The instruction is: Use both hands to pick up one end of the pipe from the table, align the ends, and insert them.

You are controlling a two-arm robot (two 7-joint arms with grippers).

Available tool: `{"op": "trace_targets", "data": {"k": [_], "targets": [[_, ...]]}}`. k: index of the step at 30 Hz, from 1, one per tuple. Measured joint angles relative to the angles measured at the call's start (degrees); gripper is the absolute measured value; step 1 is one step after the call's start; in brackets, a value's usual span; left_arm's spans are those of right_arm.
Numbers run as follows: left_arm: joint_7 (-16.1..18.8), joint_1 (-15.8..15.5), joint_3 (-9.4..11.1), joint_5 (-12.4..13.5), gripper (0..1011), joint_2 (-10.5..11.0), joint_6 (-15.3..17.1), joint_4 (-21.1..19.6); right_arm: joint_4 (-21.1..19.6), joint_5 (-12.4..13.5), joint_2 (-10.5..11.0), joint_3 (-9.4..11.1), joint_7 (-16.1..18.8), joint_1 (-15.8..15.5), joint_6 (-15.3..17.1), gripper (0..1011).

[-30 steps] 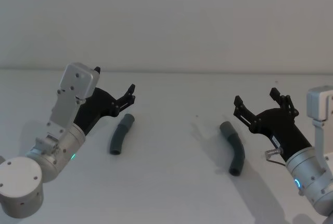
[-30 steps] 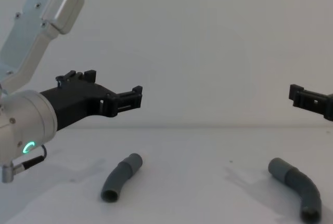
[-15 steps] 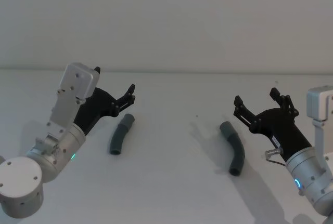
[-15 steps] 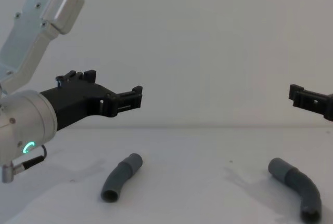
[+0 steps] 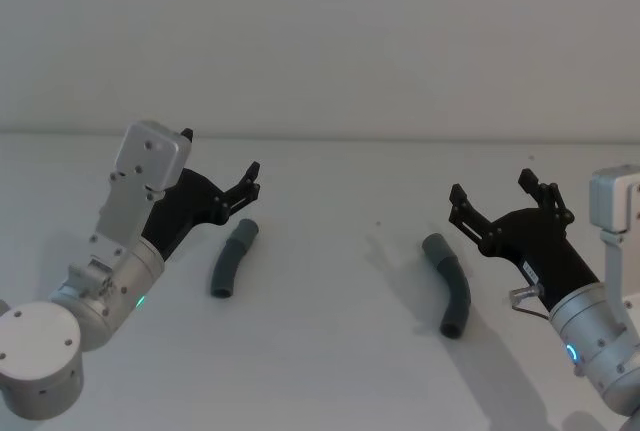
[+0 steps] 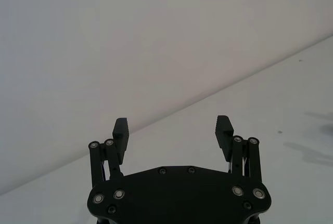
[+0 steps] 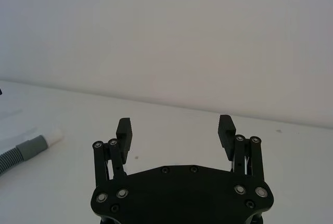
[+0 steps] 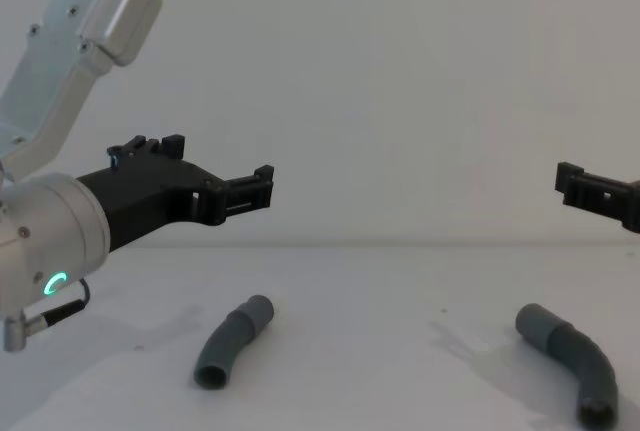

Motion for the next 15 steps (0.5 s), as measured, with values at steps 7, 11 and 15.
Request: {"op": "trace_targets", "data": {"k": [7,11,15], "targets": [[-0.1,0.0,0.0,0.0,1001,0.0,0.4,-0.1,0.0,0.0,0.0,0.0,0.0,0.0,0.0,1002],[-0.6,0.0,0.0,-0.1,1001,0.3,2.0,-0.7,0.0,0.0,0.0,0.0,0.0,0.0,0.0,1002],[-1.4,0.1,-0.1,-0.7,1001,0.7,5.1,-1.8,0.0,0.0,0.0,0.0,0.0,0.0,0.0,1002]]}}
